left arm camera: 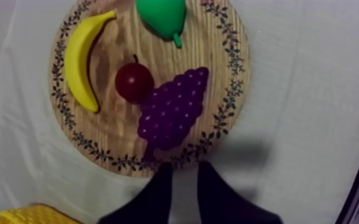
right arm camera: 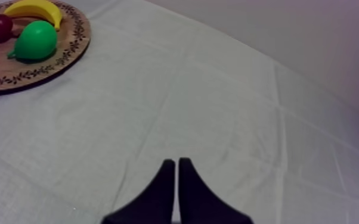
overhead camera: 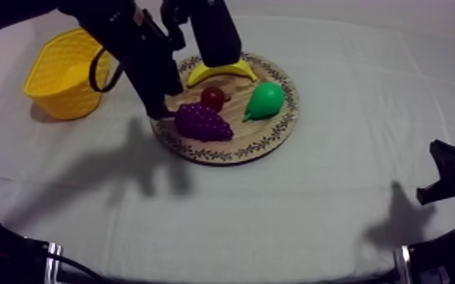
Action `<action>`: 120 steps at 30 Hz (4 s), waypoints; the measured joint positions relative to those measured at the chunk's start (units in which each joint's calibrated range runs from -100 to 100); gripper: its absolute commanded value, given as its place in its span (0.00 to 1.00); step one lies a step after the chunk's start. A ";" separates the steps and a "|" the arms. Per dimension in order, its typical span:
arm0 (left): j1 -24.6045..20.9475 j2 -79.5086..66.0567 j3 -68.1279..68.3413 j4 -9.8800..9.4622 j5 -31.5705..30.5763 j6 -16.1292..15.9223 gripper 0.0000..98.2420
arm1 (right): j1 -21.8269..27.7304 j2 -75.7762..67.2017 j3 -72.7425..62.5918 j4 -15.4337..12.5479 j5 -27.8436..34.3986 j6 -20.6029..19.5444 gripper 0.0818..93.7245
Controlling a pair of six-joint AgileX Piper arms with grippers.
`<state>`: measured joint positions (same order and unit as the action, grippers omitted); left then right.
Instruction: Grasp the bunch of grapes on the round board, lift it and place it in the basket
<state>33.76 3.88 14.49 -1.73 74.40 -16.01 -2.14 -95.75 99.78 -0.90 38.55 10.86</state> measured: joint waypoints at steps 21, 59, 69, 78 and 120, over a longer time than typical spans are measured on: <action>0.72 9.93 -5.44 -3.10 3.00 2.53 0.76 | 0.00 0.00 0.00 0.00 0.00 0.00 0.00; -0.21 31.19 -13.89 -8.39 -1.18 3.70 0.82 | 0.00 0.00 0.00 0.00 0.00 -0.01 0.00; -0.46 33.59 -15.35 -8.86 -0.05 4.42 0.79 | 0.00 0.00 0.00 0.00 0.00 -0.01 0.00; -0.54 35.62 -15.92 -9.86 0.94 6.13 0.60 | 0.00 0.00 0.00 0.00 0.00 -0.01 0.00; -3.70 7.78 -17.78 -7.39 11.05 8.78 0.53 | 0.00 0.00 0.00 0.00 0.00 -0.20 0.00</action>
<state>30.06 11.66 -3.30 -9.11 85.45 -7.23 -2.14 -95.75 99.78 -0.90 38.55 10.66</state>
